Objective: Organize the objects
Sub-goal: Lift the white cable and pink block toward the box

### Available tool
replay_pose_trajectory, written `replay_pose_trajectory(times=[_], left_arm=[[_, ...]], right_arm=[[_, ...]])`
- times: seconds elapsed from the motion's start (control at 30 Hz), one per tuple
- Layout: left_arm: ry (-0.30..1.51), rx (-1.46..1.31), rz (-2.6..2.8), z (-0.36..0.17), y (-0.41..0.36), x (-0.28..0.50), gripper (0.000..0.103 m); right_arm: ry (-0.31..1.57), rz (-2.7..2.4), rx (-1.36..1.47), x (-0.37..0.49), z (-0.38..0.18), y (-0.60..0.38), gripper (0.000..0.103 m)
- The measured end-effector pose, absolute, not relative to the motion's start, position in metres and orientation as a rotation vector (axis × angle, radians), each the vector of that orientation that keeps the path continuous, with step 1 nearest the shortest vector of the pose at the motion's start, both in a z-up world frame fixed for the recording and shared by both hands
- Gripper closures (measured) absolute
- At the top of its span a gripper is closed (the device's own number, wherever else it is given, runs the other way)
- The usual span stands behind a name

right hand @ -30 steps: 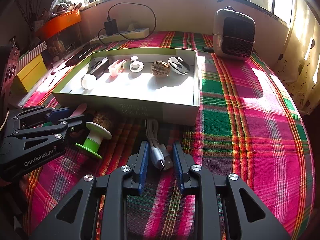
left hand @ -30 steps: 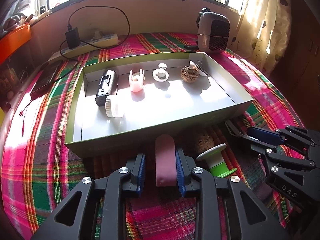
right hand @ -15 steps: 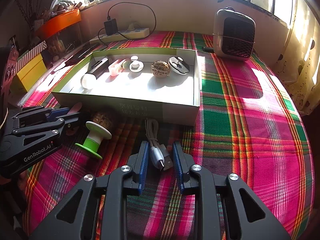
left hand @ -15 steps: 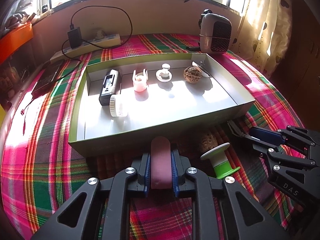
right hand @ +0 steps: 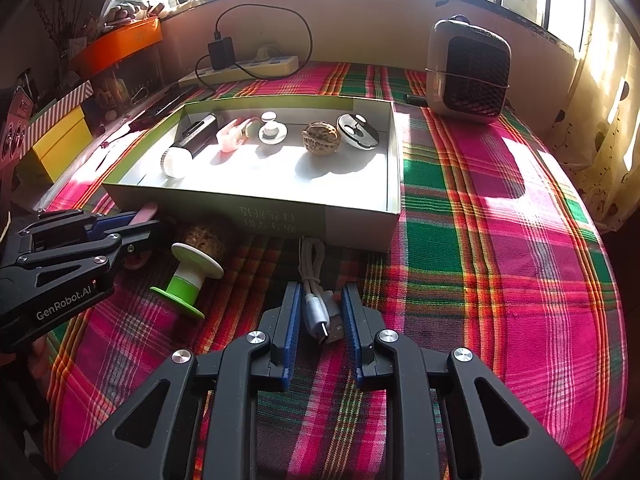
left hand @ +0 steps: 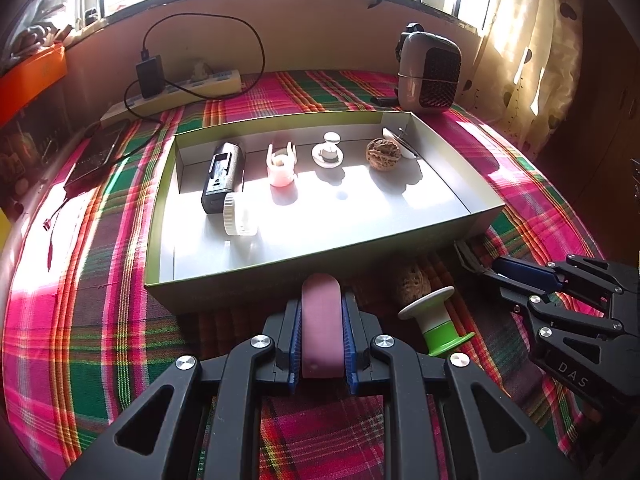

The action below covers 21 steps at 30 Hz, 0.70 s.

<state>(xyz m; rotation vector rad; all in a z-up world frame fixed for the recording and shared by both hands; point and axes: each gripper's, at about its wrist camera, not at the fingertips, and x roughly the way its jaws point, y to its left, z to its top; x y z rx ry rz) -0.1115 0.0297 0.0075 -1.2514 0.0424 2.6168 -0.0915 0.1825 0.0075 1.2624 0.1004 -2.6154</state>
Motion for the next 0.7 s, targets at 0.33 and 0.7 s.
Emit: replay_pose_trajectory(times=[0.33, 0.7], left_arm=[[0.038, -1.226, 2.612, 0.018, 0.027, -0.105, 0.087], [0.022, -1.201, 2.624, 0.032, 0.023, -0.107, 0.087]], right_arm=[[0.075, -2.611, 1.231, -0.087, 0.017, 0.180, 0.082], [0.090, -2.604, 1.169, -0.086, 0.037, 0.174, 0.082]])
